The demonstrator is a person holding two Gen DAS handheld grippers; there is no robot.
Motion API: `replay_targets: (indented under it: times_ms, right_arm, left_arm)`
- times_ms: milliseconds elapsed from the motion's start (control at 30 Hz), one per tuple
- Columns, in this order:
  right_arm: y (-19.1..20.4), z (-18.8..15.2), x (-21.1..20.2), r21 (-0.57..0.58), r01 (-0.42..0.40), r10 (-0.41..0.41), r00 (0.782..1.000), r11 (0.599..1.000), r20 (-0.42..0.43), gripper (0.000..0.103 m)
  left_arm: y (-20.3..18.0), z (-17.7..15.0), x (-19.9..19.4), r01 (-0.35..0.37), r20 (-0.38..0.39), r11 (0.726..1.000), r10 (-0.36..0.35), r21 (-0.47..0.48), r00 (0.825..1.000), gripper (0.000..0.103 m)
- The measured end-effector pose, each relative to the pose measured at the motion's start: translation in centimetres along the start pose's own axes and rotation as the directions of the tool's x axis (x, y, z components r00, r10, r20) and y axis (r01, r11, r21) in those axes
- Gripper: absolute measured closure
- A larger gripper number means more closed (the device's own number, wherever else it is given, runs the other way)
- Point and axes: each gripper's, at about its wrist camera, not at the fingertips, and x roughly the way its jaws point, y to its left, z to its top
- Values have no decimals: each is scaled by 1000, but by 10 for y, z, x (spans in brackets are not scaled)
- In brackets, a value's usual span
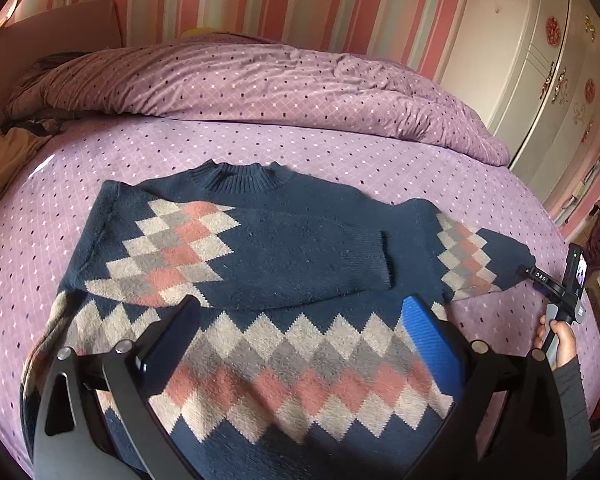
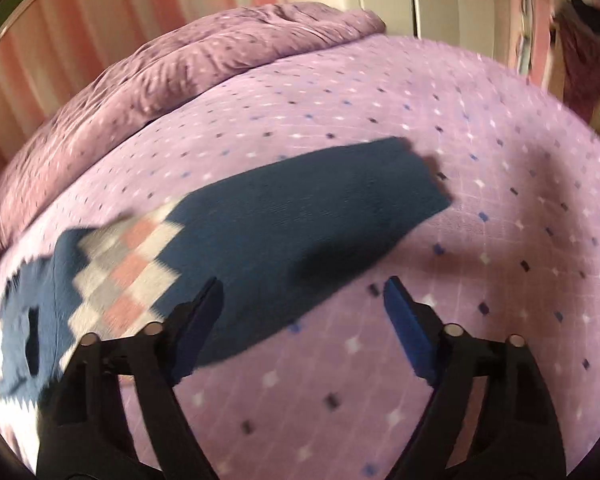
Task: Fold small clothes
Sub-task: 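Move the right gripper to the other sleeve cuff and grasp it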
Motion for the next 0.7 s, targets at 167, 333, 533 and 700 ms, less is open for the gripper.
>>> replay_targets:
  times_ms: [167, 333, 533, 700]
  right_arm:
    - [-11, 5, 14, 62, -42, 44, 998, 997, -38, 42]
    - [-8, 4, 13, 73, -52, 54, 998, 996, -17, 59]
    - [23, 10, 6, -34, 10, -8, 999, 999, 44, 83]
    - [63, 3, -22, -178, 93, -67, 987, 980, 145, 86]
  left_arm:
    - [-6, 1, -4, -15, 8, 1000, 15, 15, 1000, 2]
    - [-4, 1, -4, -43, 8, 998, 43, 43, 999, 2]
    - [10, 0, 2, -62, -14, 997, 62, 46, 998, 2]
    - [25, 2, 3, -79, -11, 995, 80, 62, 997, 2]
